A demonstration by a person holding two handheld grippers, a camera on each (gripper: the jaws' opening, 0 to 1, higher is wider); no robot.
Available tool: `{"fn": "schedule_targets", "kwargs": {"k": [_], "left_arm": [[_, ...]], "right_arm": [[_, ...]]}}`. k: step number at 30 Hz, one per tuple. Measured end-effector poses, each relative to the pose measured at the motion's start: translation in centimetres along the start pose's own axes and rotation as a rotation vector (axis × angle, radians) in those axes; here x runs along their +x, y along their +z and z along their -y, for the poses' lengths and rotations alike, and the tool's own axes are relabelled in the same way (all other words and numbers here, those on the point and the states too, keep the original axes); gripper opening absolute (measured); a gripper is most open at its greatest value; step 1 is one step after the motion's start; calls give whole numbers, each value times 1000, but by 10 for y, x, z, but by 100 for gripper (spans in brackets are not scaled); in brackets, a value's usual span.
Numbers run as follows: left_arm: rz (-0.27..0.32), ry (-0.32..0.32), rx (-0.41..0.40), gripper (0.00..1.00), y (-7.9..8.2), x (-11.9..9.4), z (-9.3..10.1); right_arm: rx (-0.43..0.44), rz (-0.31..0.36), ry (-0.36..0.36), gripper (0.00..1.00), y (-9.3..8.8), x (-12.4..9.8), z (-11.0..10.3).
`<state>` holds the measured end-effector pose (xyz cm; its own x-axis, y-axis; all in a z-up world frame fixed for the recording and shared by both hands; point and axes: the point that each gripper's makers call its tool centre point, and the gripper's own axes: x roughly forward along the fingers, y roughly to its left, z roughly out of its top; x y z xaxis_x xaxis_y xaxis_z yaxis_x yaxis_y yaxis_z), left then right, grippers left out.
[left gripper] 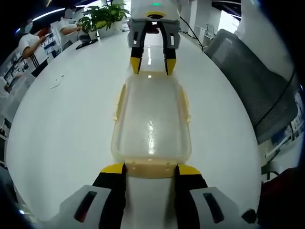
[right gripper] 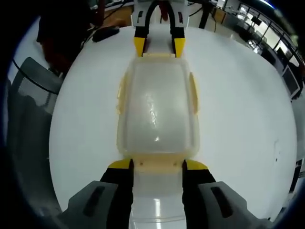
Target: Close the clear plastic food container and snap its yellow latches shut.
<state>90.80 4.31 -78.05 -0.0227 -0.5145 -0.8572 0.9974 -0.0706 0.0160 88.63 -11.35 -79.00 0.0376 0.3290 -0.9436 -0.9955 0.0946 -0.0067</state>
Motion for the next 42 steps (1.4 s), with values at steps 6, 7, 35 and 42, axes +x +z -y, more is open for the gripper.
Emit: {"fn": "schedule_targets", "kwargs": {"k": [6, 7, 35, 42], "left_arm": [[3, 2, -7, 33, 0, 0, 0], [-1, 3, -10, 33, 0, 0, -1], [-53, 37, -40, 32, 28, -60, 16], [-60, 53, -44, 32, 50, -76, 19]], "right_arm": [[2, -6, -2, 36, 0, 0, 0], [3, -6, -2, 36, 1, 1, 0], [-46, 22, 3, 35, 25, -57, -10], [-66, 18, 10, 35, 22, -80, -12]]}}
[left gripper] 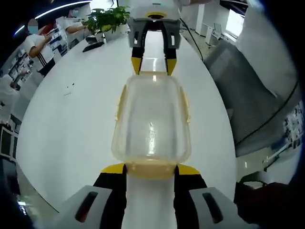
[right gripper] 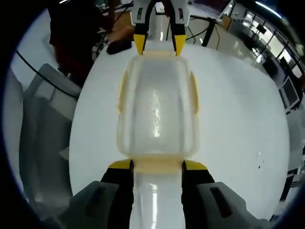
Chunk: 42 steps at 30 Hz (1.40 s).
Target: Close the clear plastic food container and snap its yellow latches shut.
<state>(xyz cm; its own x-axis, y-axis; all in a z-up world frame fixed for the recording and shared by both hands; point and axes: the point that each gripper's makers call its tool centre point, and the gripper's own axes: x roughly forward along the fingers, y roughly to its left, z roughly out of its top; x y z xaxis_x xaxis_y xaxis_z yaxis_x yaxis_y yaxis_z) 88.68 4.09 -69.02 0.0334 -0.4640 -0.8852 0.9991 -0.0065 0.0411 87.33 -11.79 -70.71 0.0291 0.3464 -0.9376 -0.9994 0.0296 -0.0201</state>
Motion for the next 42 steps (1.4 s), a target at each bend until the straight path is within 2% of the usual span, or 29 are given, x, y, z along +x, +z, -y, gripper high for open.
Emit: {"fn": "schedule_targets", "kwargs": {"k": [11, 27, 42], "left_arm": [[-8, 7, -1, 32, 38, -2, 1], [8, 15, 1, 32, 94, 21, 4], [15, 24, 21, 32, 133, 54, 5]], "right_arm": [[-13, -11, 8, 35, -25, -28, -5], [11, -19, -1, 35, -79, -56, 2], [24, -41, -10, 35, -127, -66, -5]]}}
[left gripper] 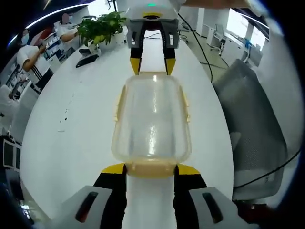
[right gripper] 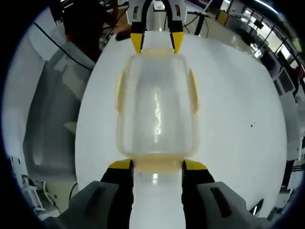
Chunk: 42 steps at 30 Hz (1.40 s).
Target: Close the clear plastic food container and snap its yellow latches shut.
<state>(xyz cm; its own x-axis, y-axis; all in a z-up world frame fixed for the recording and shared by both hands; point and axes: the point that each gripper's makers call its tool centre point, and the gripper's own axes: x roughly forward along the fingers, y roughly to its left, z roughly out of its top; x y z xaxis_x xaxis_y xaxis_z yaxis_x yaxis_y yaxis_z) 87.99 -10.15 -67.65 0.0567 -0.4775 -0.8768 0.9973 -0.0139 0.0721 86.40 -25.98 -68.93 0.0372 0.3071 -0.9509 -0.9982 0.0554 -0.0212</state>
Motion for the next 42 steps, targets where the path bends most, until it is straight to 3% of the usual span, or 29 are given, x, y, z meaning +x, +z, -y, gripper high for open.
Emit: {"fn": "schedule_targets", "kwargs": {"k": [26, 42], "left_arm": [[40, -3, 10, 32, 43, 47, -1], [31, 2, 19, 32, 50, 66, -5]], "right_arm": [[-2, -28, 7, 36, -60, -8, 2], [-4, -46, 8, 36, -78, -6, 9]]}}
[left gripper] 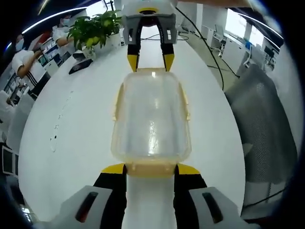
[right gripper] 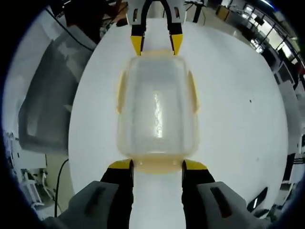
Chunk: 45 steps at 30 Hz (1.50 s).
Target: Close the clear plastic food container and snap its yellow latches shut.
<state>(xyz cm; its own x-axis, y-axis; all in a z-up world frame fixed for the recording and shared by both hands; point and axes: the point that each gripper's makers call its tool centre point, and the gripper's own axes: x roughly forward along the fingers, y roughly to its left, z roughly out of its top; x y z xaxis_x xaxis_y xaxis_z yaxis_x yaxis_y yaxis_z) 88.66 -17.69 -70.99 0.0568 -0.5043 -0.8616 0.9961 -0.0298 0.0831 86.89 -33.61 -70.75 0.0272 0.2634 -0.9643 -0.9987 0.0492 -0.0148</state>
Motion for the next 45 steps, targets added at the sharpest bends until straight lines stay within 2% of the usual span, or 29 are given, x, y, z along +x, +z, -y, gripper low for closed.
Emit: {"fn": "schedule_targets", "kwargs": {"k": [12, 45], "left_arm": [[2, -2, 12, 32, 5, 8, -4], [6, -1, 1, 32, -2, 15, 0]], "right_arm": [[10, -10, -1, 36, -10, 3, 0], [-3, -14, 8, 36, -12, 15, 1]]}}
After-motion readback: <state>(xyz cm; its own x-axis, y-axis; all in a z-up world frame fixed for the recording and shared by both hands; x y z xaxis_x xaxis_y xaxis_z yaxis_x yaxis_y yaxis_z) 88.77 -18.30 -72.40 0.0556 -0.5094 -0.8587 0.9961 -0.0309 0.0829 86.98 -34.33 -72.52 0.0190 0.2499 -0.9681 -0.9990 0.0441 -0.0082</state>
